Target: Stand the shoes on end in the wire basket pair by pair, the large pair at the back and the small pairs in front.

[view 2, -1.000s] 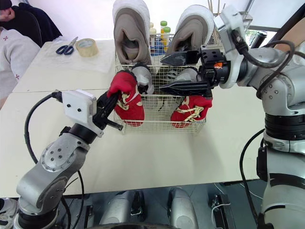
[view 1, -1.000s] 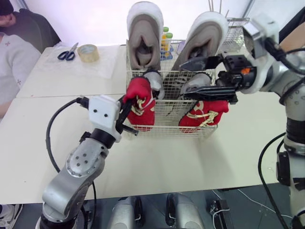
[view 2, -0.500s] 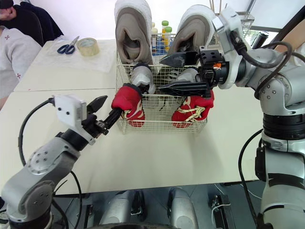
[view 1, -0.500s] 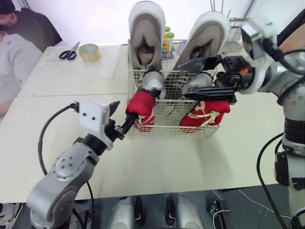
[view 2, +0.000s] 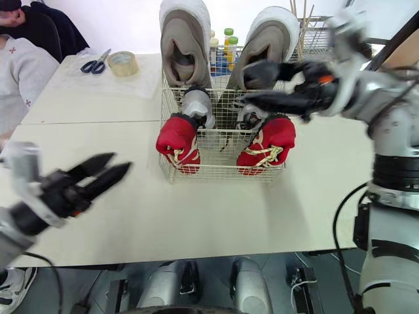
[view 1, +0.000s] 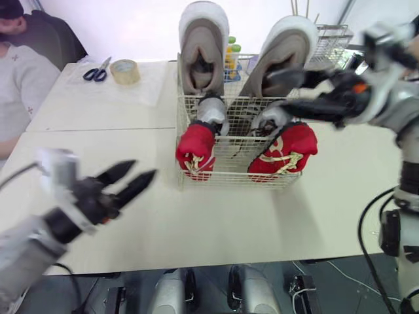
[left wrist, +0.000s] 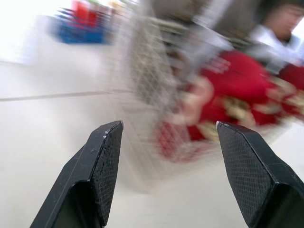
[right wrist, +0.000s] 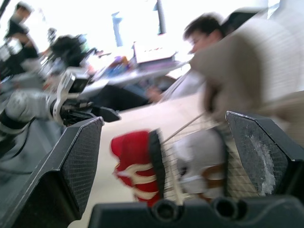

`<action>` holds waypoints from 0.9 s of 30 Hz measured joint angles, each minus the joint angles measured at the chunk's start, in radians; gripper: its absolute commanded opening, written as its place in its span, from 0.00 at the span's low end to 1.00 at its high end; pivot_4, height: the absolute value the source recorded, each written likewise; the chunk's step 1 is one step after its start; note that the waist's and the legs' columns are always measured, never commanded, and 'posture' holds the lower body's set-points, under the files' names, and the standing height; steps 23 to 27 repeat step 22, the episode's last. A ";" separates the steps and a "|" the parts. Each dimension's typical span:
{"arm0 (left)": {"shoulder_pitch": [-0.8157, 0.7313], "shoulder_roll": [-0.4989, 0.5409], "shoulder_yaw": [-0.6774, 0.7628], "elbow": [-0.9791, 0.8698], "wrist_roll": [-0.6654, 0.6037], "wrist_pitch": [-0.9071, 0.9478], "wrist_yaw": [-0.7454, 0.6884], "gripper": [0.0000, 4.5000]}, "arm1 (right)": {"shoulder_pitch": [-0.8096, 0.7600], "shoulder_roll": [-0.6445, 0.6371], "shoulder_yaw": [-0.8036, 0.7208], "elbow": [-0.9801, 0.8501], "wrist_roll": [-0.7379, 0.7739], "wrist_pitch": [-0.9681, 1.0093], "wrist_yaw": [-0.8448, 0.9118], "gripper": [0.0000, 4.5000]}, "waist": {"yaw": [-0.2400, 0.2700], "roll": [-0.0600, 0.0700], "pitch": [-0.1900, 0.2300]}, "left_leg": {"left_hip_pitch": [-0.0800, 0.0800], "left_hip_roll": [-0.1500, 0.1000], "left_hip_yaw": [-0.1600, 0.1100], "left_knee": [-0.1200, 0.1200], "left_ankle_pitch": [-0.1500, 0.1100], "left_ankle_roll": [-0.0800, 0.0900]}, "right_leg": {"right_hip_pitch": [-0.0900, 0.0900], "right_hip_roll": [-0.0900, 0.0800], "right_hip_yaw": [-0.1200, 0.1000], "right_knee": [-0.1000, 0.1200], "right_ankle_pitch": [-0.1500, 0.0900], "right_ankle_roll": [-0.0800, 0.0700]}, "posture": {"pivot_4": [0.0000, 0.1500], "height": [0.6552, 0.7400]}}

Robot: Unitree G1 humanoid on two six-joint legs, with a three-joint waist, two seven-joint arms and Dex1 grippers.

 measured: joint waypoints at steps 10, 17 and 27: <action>-0.043 -0.129 -0.226 0.277 0.511 -0.172 -0.160 0.72 | 0.515 -0.058 -0.239 -0.020 0.022 0.088 -0.124 1.00 | -0.004 0.000 -0.002 | -0.001 0.000 0.007 -0.003 -0.001 0.003 | -0.003 0.000 0.004 -0.001 0.003 0.005 | 1.00 1.00; 0.020 -0.414 -0.437 0.168 0.647 -0.226 -0.035 0.72 | 0.727 0.010 -0.286 -0.125 0.019 0.076 -0.217 1.00 | -0.005 0.000 -0.002 | 0.000 0.001 0.006 -0.002 -0.002 0.001 | -0.002 0.000 0.005 0.000 0.002 0.004 | 1.00 1.00; 0.016 -0.447 -0.525 0.144 0.699 -0.227 -0.047 0.72 | 0.785 0.016 -0.172 -0.141 -0.065 0.029 -0.224 1.00 | -0.002 0.000 -0.004 | 0.000 0.001 0.005 -0.001 -0.005 0.007 | -0.002 0.000 0.005 0.000 0.000 0.000 | 1.00 1.00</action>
